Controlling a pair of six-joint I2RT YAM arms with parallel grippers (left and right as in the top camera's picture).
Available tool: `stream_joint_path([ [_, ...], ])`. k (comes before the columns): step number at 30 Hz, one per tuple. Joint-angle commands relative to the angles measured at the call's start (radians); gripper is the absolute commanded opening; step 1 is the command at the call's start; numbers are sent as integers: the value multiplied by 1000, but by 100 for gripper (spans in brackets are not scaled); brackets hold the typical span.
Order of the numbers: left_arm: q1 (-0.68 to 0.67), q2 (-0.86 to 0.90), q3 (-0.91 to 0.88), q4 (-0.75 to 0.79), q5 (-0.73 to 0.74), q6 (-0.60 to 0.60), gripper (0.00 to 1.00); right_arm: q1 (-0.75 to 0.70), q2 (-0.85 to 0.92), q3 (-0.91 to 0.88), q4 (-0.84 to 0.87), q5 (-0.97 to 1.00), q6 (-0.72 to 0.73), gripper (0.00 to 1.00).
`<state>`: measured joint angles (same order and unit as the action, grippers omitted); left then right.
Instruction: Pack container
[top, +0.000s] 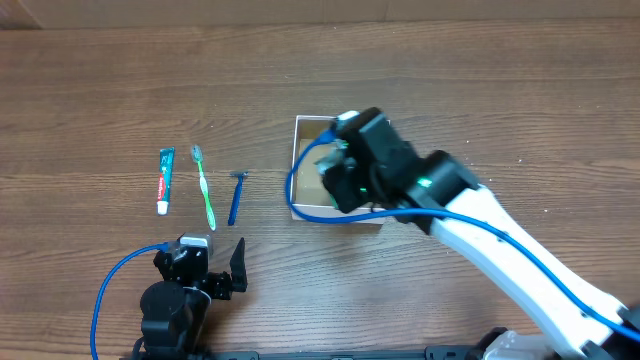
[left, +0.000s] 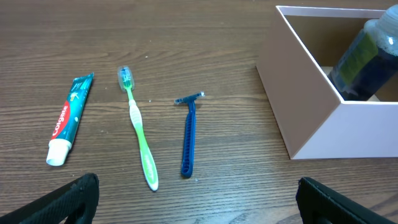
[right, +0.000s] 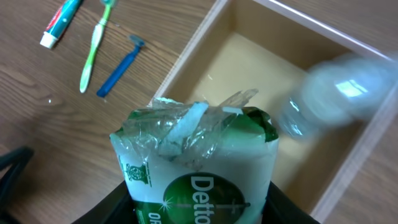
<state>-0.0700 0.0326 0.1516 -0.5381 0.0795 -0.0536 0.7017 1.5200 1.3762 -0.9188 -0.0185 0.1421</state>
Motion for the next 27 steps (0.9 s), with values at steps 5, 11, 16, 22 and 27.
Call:
stream_joint_path([
  [5, 4, -8, -6, 0, 15, -21, 100, -2, 276, 18, 151, 28, -169, 45],
  [11, 4, -8, -6, -1, 15, -21, 100, 3, 184, 145, -54, -72, -111, 89],
  [16, 4, -8, -5, -7, -47, 88, 100, 3, 12, 260, -219, -80, -36, 100],
  [22, 4, -8, -5, -2, -46, 88, 100, -45, -72, 260, -346, 80, 218, 100],
  [27, 4, -8, -5, 69, 144, 39, 100, -346, -74, 259, -405, -35, 364, 100],
])
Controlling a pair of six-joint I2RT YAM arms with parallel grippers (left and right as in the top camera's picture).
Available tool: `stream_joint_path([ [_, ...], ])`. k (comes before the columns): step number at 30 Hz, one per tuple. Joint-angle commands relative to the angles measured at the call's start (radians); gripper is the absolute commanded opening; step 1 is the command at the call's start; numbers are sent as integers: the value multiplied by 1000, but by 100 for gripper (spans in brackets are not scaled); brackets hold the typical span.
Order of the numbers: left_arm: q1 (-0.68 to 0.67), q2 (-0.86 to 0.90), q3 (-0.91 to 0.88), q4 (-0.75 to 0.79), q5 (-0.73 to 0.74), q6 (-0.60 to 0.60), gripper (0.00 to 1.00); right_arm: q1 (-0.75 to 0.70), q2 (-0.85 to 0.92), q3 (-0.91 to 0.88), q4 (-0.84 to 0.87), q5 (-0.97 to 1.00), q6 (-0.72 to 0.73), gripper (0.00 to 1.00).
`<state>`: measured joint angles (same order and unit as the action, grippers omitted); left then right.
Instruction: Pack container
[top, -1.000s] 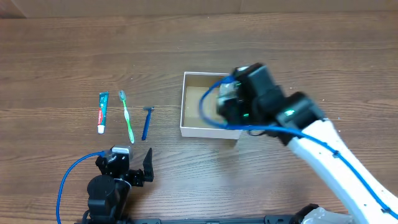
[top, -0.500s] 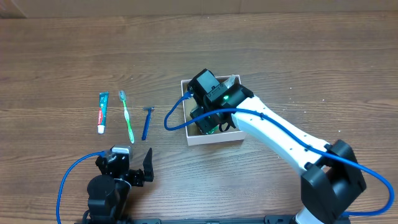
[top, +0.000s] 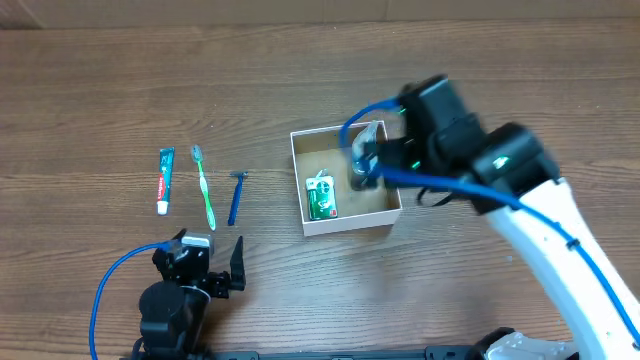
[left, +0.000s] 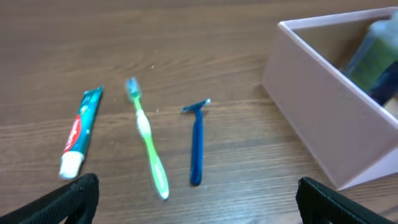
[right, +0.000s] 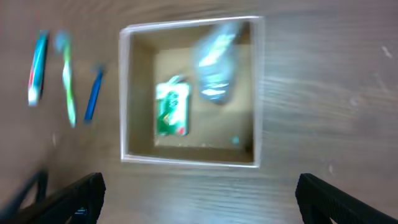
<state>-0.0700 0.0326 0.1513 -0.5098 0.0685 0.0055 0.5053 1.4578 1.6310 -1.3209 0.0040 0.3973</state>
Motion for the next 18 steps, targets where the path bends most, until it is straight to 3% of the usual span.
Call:
stream_joint_path([
  [1, 4, -8, -3, 53, 197, -20, 100, -240, -10, 5, -1, -117, 109, 100],
  [3, 4, -6, 23, 43, 171, -61, 100, -386, -8, 5, -4, -194, 109, 100],
  [6, 4, 69, 135, -47, -10, -291, 100, -539, -8, 5, -21, -208, 109, 100],
  [11, 7, 508, 461, -141, -178, -222, 100, -643, -8, 5, -24, -207, 108, 100],
  [14, 61, 869, 751, -262, -172, -217, 100, -644, -8, 5, -24, -208, 108, 100],
  [18, 133, 1148, 998, -381, -177, -91, 100, -644, -8, 5, -24, -207, 108, 100],
])
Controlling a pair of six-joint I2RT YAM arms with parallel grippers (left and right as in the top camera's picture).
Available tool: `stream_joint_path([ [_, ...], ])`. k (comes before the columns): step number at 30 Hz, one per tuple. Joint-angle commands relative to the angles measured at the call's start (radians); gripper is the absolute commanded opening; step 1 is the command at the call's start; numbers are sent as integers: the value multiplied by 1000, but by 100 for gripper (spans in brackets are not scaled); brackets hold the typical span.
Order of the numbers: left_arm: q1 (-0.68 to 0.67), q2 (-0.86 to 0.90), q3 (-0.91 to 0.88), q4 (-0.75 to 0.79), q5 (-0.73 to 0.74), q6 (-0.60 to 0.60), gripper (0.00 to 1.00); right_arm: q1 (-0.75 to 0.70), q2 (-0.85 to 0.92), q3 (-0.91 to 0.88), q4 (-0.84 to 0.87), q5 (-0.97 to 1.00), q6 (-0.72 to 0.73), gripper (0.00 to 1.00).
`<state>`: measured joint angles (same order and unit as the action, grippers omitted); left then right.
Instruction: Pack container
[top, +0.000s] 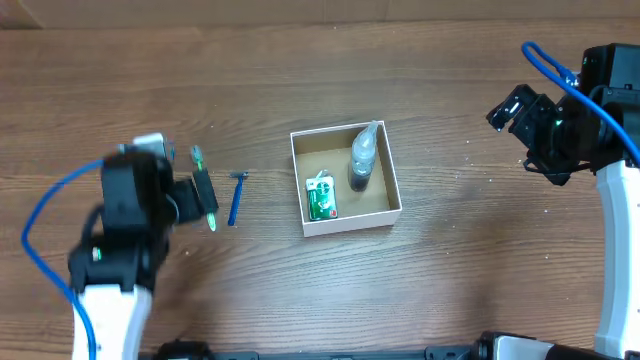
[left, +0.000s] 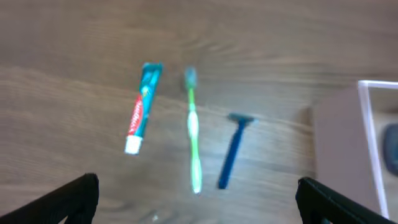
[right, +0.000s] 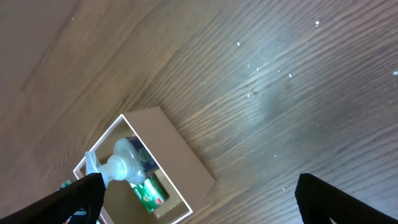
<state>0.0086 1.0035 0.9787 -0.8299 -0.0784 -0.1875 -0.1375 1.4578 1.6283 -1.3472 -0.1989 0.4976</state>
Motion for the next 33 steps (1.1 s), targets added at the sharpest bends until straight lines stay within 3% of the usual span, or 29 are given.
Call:
stream_joint_path([
  [1, 78, 233, 195, -53, -34, 101, 100, -2, -8, 7, 2, -5, 8, 100],
  [7, 217, 491, 202, -5, -36, 85, 100, -2, -8, 7, 2, -4, 8, 100],
  [12, 249, 732, 202, 70, -27, 119, 99, -2, -8, 7, 2, -4, 8, 100],
  [17, 247, 837, 202, 152, -22, 185, 78, -2, -8, 7, 2, -5, 8, 100],
  [19, 247, 876, 202, 163, -22, 197, 77, -2, -8, 7, 2, -4, 8, 100],
  [23, 247, 940, 202, 184, 1, 219, 63, -2, -8, 7, 2, -5, 8, 100],
  [26, 246, 942, 208, 185, 25, 224, 40, -2, -8, 7, 2, -5, 8, 100],
  [27, 246, 941, 224, 172, 56, 237, 20, -2, -8, 7, 2, -4, 8, 100],
  [29, 246, 931, 279, 115, 76, 237, 7, -2, -8, 7, 2, -5, 8, 100],
  [33, 233, 892, 446, -62, 126, 207, 4, -2, -8, 7, 2, -5, 8, 100],
])
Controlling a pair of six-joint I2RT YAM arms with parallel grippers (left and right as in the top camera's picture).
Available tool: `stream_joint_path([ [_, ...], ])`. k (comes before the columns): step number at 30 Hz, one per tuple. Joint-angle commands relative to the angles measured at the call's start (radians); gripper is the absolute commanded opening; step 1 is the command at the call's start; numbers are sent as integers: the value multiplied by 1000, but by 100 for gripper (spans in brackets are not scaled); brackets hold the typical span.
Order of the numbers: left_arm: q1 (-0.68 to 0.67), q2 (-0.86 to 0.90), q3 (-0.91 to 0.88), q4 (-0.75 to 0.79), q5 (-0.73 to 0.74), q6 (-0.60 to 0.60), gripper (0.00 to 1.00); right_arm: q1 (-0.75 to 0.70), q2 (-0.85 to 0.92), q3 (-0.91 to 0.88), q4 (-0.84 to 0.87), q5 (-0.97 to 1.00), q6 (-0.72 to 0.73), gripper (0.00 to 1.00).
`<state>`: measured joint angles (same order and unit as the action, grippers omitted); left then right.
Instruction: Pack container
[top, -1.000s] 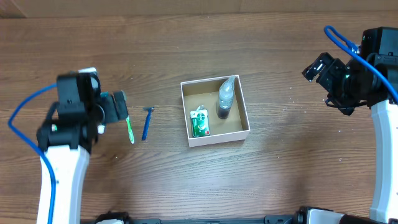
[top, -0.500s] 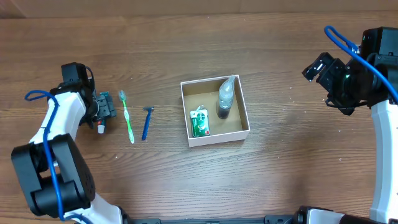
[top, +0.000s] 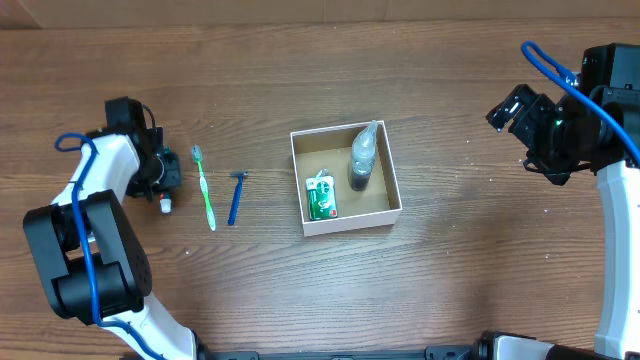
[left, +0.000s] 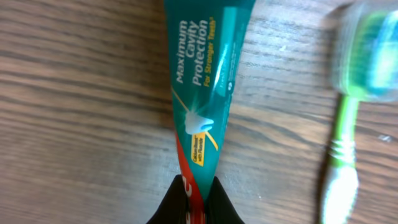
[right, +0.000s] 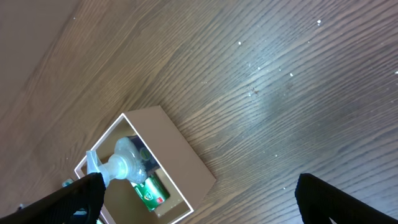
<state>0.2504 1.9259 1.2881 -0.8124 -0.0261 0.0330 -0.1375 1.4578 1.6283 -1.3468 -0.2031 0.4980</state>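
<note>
A white open box (top: 396, 196) sits mid-table, holding a green soap packet (top: 322, 197) and a clear spray bottle (top: 362, 155). Left of it lie a blue razor (top: 235, 197), a green toothbrush (top: 204, 188) and a teal toothpaste tube (left: 203, 93). My left gripper (left: 195, 200) is down on the table, shut on the toothpaste tube near its cap end; in the overhead view it covers most of the tube (top: 165, 204). My right gripper (top: 525, 135) hangs open and empty far right of the box (right: 186, 163).
The toothbrush head (left: 372, 53) lies close to the right of the held tube. Bare wooden table surrounds the box on all sides.
My left gripper has gone from hovering open above the three toiletries to being down at the far left, shut on the toothpaste tube. The right arm has not moved.
My right gripper held the soap packet over the box, with the spray bottle inside. Then the packet lay in the box and the gripper was open above it. It then stood far right, while my left arm left the front edge and now grips the toothpaste.
</note>
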Motion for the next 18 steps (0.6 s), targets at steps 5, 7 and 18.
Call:
stream_joint_path([
  [5, -163, -154, 369, -320, 256, -41, 4, -2, -8, 7, 2, 0, 7, 100],
  [7, -269, -206, 379, -315, 256, -67, 5, -2, -8, 7, 2, 0, 8, 100],
  [18, -737, -90, 262, -145, 226, -359, 19, -2, -8, 7, 2, 0, 8, 100],
])
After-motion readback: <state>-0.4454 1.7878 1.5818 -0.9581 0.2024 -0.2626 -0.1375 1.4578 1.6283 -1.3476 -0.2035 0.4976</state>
